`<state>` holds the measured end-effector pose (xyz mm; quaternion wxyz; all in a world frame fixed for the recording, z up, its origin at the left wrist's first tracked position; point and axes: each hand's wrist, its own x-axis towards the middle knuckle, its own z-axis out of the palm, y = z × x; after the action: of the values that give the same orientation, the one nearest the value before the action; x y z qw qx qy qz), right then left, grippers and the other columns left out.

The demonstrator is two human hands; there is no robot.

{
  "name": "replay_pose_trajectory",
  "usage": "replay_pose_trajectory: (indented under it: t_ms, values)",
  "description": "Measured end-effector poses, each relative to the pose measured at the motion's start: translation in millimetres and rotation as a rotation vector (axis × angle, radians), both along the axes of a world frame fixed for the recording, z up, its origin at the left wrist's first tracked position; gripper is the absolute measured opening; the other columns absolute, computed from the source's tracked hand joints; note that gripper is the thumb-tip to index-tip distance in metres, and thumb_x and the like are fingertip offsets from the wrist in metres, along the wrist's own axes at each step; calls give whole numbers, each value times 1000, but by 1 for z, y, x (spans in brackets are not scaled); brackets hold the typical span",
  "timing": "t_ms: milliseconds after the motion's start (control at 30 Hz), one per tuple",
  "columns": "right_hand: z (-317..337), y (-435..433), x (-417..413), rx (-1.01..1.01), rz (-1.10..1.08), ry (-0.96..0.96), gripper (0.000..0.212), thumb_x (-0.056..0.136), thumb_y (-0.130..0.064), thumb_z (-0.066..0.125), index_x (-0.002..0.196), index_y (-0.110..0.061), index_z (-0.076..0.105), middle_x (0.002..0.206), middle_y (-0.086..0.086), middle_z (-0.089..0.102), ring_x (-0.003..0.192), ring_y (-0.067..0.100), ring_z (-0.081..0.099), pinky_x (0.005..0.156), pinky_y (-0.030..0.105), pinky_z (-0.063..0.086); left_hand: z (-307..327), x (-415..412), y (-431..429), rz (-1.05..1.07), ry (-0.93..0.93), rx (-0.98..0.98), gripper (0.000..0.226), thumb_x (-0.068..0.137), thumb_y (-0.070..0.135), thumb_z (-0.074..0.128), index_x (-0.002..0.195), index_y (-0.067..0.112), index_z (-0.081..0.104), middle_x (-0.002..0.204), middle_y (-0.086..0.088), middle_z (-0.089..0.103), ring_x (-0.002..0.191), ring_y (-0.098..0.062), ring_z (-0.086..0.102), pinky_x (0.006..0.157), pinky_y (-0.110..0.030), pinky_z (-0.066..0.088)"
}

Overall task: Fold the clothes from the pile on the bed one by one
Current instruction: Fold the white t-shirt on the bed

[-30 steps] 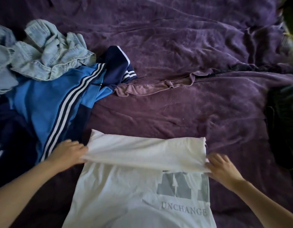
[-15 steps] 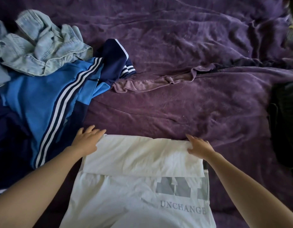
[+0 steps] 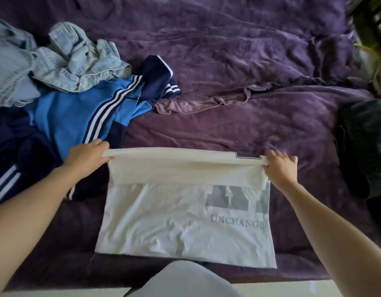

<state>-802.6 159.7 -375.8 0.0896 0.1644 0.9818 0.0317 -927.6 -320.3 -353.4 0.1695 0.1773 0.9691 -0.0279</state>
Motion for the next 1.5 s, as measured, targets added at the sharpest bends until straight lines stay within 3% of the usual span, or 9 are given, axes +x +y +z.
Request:
replay_pose_trajectory:
  t_ms: [267, 500, 633, 767, 967, 1167, 1333, 1400, 1500]
  values:
    - [7, -32, 63, 23, 126, -174, 29, 81, -13, 59, 110, -12, 58, 112, 5, 57, 111, 28, 48, 85, 37, 31, -13, 86, -18, -47, -57, -163, 31, 94, 37, 48, 117, 17, 48, 109, 3, 54, 97, -17, 58, 69, -30, 41]
    - [-13, -47, 151, 3, 399, -260, 51, 9, -6, 89, 52, -12, 62, 52, 4, 57, 51, 24, 61, 42, 33, 48, -45, 164, -39, 2, -154, -356, 21, 95, 21, 36, 113, 21, 46, 104, 5, 57, 94, -15, 58, 71, -28, 40]
    - [-34, -54, 170, -88, 59, -335, 34, 84, -33, 63, 115, -21, 57, 119, 3, 54, 113, 23, 49, 89, 38, 40, -59, 189, -20, 766, -306, 207, 19, 97, 27, 42, 93, 9, 49, 99, -15, 64, 85, -31, 59, 73, -36, 45]
    - [-41, -57, 140, -602, -772, -61, 43, 90, -32, 55, 125, -7, 46, 129, 21, 46, 120, 36, 41, 98, 43, 34, -59, 179, 14, 1522, -500, 839, 47, 97, 44, 41, 126, 8, 49, 112, -10, 56, 92, -34, 60, 78, -38, 44]
    - [-59, -56, 126, -922, -1075, 9, 53, 89, -26, 61, 129, 3, 42, 127, 21, 51, 114, 35, 51, 88, 34, 38, -69, 184, 13, 1438, -211, 727, 28, 83, -1, 59, 110, -8, 56, 98, -23, 62, 59, -26, 55, 63, -35, 47]
    - [-40, -55, 126, -1002, -1212, 172, 17, 81, -5, 66, 95, 3, 63, 75, 11, 56, 67, 23, 50, 64, 32, 38, -66, 200, 20, 991, -29, 291, 60, 80, 3, 60, 137, 3, 39, 134, -29, 41, 116, -48, 42, 88, -56, 42]
    - [20, -100, 92, -821, -938, 338, 23, 78, -10, 62, 101, -6, 63, 84, 4, 60, 86, 28, 59, 82, 37, 45, -68, 207, 49, 172, -283, 35, 52, 96, 25, 43, 146, 21, 29, 158, -3, 14, 145, -23, 11, 113, -43, 16]
    - [45, -144, 75, -720, -683, 296, 26, 77, -14, 64, 103, -13, 64, 89, 4, 66, 93, 28, 61, 90, 36, 39, -66, 202, 52, 281, -538, 89, 44, 99, 27, 36, 142, 17, 34, 154, -3, 23, 142, -20, 20, 113, -39, 19]
    - [66, -224, 60, -649, -147, 114, 35, 77, -21, 63, 112, -20, 63, 102, 3, 67, 102, 25, 55, 89, 31, 26, -49, 187, 54, 817, -645, 663, 36, 99, 18, 40, 129, -1, 49, 134, -16, 49, 121, -26, 47, 100, -34, 34]
